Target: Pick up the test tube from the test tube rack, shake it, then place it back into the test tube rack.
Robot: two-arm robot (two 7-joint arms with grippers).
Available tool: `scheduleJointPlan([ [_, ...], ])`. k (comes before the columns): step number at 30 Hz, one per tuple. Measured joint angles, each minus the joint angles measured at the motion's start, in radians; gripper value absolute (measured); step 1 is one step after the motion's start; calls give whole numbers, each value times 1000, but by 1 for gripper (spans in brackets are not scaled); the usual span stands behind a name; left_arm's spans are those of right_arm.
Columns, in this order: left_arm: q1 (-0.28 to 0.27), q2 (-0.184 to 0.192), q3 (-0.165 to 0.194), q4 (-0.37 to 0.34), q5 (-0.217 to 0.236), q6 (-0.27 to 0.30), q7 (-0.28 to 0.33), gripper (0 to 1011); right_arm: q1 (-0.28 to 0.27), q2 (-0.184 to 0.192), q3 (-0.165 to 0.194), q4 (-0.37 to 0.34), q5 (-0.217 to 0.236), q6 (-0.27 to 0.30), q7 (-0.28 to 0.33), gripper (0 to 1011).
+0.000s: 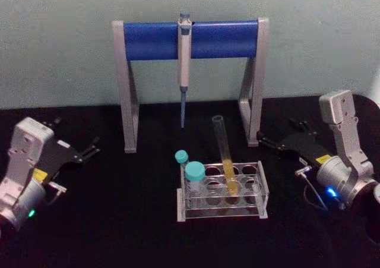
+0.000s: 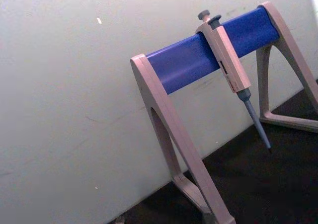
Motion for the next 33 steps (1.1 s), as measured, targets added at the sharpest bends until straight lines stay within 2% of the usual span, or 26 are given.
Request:
scheduleJointPlan([
  [33,0,0,0,0,0,0,0,1001,-1,2,-1,-3,-1,-3,-3,1000],
])
